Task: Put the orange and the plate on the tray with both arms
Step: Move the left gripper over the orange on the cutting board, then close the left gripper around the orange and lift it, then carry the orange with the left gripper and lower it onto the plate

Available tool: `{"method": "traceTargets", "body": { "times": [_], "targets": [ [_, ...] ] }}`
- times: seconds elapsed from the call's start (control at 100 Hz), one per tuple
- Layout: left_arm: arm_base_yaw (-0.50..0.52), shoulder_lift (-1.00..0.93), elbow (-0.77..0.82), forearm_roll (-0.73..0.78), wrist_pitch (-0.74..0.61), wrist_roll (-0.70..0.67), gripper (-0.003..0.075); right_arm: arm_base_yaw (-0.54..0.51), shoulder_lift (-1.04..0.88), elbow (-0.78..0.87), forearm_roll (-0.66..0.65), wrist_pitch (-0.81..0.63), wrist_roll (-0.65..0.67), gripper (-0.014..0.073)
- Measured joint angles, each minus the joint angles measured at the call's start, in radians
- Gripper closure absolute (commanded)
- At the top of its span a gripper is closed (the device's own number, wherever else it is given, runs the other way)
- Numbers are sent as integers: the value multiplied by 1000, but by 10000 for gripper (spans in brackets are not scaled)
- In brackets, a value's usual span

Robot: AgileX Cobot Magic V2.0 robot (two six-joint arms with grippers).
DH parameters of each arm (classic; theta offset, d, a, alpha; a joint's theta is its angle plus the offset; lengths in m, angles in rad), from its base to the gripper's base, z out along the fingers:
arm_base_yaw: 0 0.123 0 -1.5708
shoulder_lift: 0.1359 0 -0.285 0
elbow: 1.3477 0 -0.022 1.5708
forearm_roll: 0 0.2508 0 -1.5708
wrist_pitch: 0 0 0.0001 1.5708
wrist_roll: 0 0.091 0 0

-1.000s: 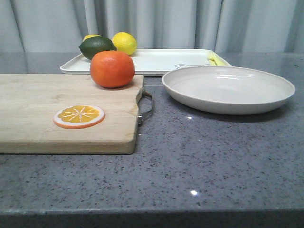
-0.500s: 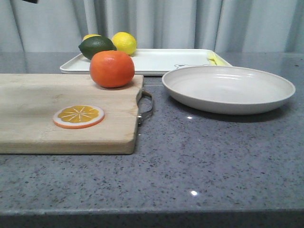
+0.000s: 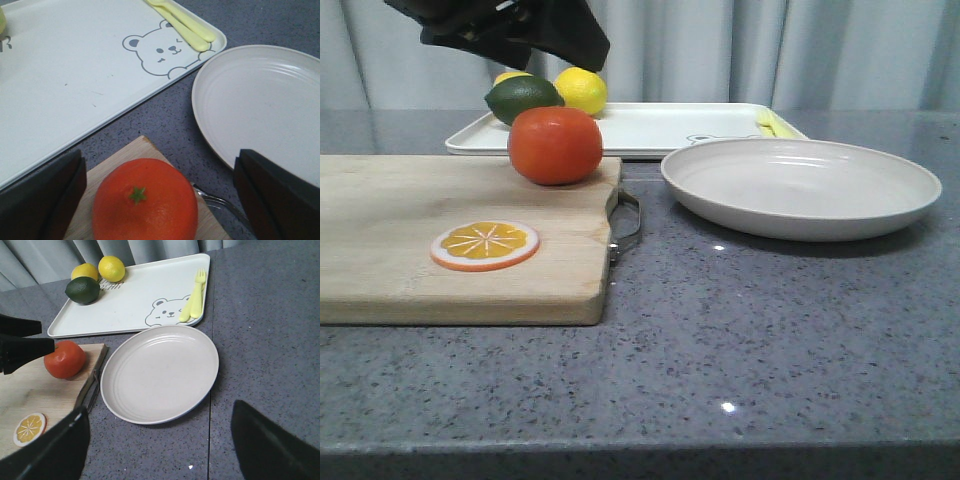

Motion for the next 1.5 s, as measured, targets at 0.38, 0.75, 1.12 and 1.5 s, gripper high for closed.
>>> {"method": "traceTargets", "body": {
  "times": [0.38,0.75,1.12,1.5],
  "targets": [
    [0,95,0,0,-13,0,150,0,0,0,0,-2,0,11],
    [-4,140,-4,-2,-23,0,433,0,0,0,0,-2,0,11],
    [-4,142,-38,0,38,0,524,0,0,0,0,-4,0,11],
    [-119,159,-205,-32,69,0,524,0,0,0,0,-7,0,11]
  ]
}}
